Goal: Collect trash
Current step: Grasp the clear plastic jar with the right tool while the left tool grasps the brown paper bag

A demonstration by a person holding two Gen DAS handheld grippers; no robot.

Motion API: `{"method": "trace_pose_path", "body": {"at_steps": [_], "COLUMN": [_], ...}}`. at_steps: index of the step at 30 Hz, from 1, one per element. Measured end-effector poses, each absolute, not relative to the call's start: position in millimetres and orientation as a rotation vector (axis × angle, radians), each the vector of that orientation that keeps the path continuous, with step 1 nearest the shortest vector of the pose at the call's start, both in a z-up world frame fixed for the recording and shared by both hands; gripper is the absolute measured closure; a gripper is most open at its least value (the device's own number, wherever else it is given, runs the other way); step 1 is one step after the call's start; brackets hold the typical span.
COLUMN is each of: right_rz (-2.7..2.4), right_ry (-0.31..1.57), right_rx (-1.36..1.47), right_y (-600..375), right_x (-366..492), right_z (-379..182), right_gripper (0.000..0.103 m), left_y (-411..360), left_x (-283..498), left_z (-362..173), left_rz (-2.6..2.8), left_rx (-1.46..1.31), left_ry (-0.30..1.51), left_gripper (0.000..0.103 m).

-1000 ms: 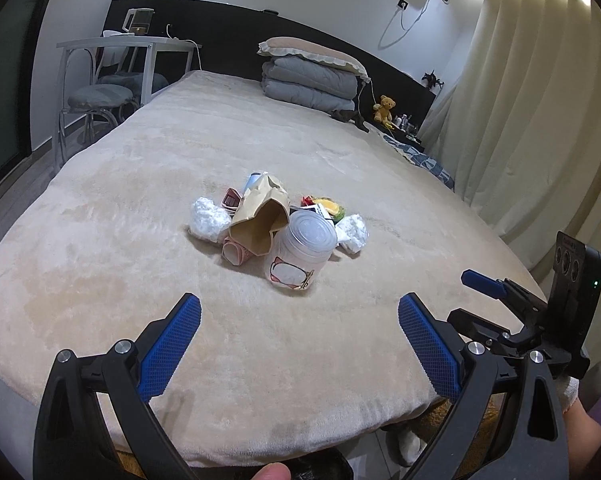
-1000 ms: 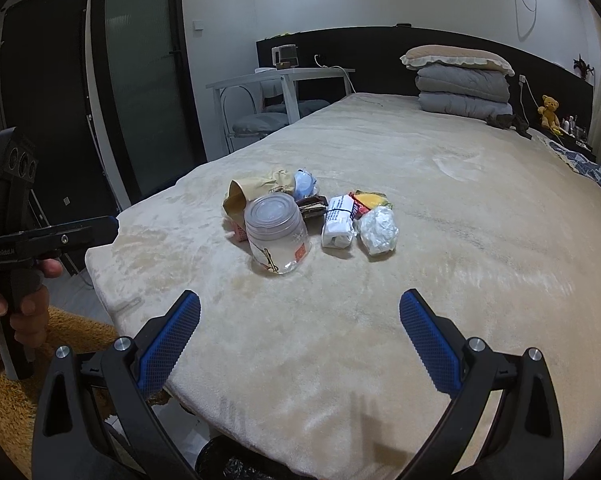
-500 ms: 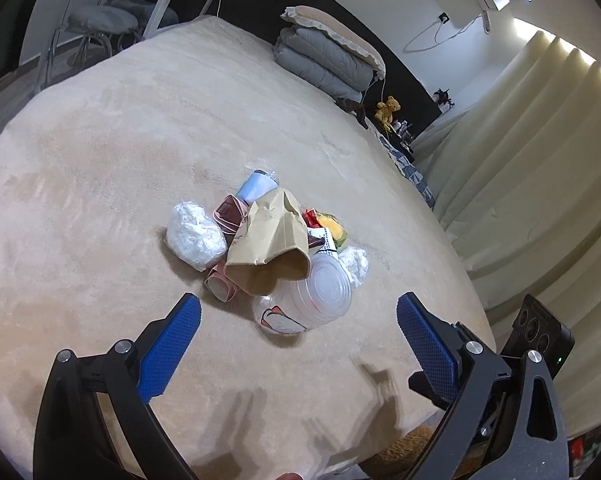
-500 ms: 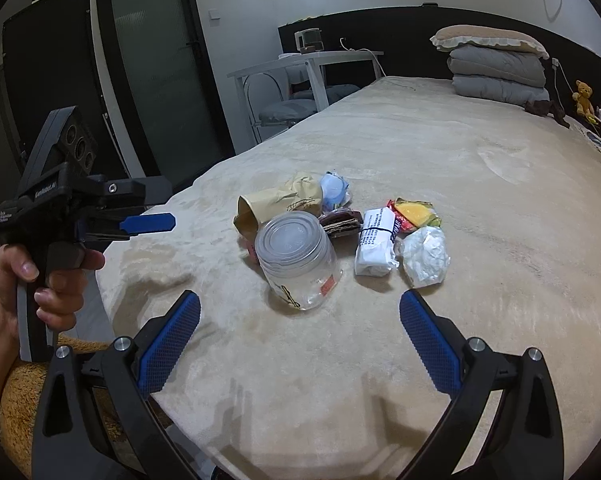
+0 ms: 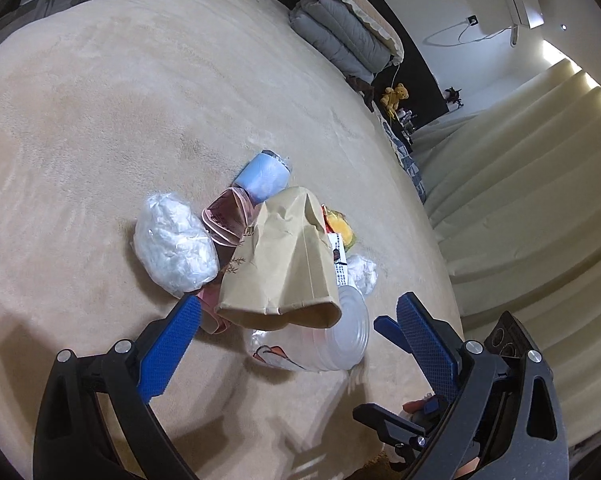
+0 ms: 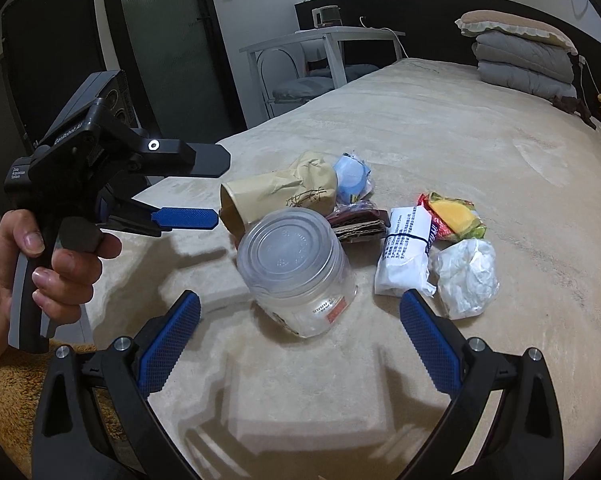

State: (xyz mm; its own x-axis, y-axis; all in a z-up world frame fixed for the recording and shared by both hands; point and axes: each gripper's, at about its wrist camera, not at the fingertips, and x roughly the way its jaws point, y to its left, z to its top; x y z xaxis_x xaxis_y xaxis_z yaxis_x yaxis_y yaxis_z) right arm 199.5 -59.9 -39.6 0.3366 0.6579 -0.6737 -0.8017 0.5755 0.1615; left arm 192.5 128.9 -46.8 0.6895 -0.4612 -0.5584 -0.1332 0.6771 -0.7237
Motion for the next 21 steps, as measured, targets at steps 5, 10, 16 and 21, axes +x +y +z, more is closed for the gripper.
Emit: {"method": "trace_pose_path", "body": {"at_steps": [5, 10, 16, 21], "right_rz": [0.987, 0.99, 0.964, 0.955], "right_ry": [0.765, 0.759, 0.75, 0.736], "right_rx": [-0.247, -0.284, -0.321, -0.33], "right_y": [-50, -40, -31, -31], "right_x": [200, 199, 203, 204], "right_z": [-45, -51, -57, -56], "right_gripper": [0.004, 0.007, 0.035, 0.038], "left_y": [129, 130, 128, 125], "left_x": [200, 208, 208, 200], "left_z": [-54, -57, -56, -52], "left_rz": [-0.212, -0.201, -0.196, -0.207], "left_rx": [-0.831, -0.813, -0.777, -0.759], "left_ry": [0.831, 0.842, 0.844, 0.82], "left_gripper": [0.01, 0.028, 0.042, 0.046]}}
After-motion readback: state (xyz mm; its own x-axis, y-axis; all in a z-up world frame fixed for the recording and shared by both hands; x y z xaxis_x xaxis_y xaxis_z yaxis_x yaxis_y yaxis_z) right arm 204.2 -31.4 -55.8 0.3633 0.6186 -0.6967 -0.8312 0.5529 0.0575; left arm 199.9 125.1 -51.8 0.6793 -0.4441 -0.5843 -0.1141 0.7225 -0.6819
